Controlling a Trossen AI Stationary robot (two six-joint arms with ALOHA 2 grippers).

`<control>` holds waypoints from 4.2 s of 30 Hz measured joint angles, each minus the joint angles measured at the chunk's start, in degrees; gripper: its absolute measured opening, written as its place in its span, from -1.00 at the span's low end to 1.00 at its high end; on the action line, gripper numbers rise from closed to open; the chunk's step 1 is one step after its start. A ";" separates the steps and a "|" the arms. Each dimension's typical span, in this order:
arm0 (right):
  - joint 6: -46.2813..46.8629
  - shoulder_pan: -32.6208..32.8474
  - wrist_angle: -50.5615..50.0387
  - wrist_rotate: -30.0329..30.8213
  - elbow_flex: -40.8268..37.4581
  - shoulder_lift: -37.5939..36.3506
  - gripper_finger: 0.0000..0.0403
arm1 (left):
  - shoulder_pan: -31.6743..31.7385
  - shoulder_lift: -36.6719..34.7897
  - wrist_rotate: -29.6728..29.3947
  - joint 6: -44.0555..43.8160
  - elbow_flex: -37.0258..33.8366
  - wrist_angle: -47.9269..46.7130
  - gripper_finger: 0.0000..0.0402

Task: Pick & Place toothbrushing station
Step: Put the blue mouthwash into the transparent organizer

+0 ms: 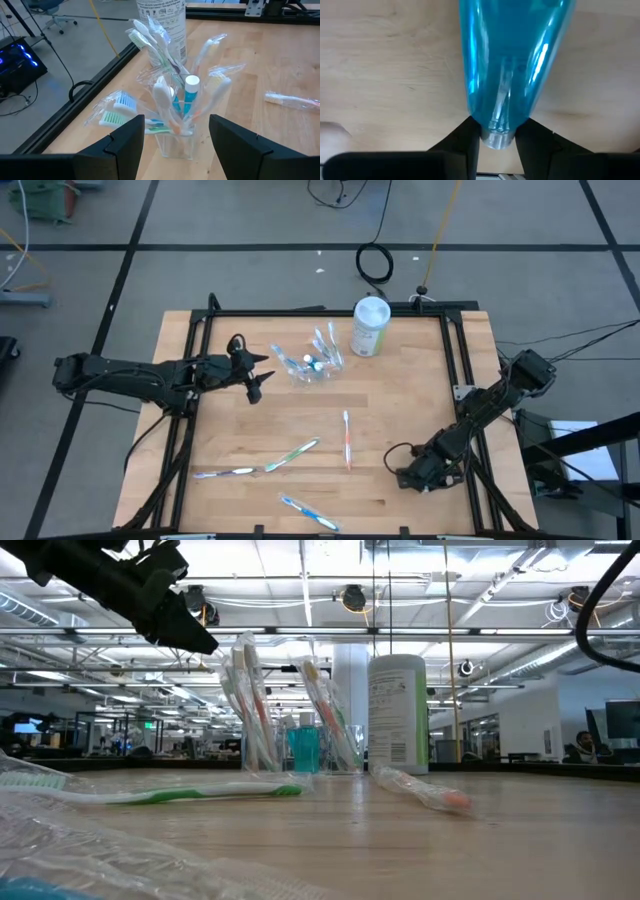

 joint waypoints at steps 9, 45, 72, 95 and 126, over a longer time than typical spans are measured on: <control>-11.97 -2.86 0.83 0.04 -0.15 -0.84 -0.54 | 0.00 -0.02 -0.02 0.00 0.00 0.84 0.14; -101.55 -36.36 36.53 22.98 1.12 -9.79 -0.53 | -0.09 15.89 30.09 14.30 0.04 30.62 0.14; -111.03 -36.94 39.85 23.93 1.12 -9.75 -0.51 | -5.50 33.78 25.90 24.07 17.11 28.29 0.14; -100.82 -36.76 38.38 24.12 1.04 -9.77 -0.50 | -19.73 46.55 -15.47 96.71 31.11 10.46 0.14; -102.22 -36.62 40.86 19.15 -1.05 -9.75 -0.50 | -20.00 54.17 -19.06 114.12 42.49 8.90 0.14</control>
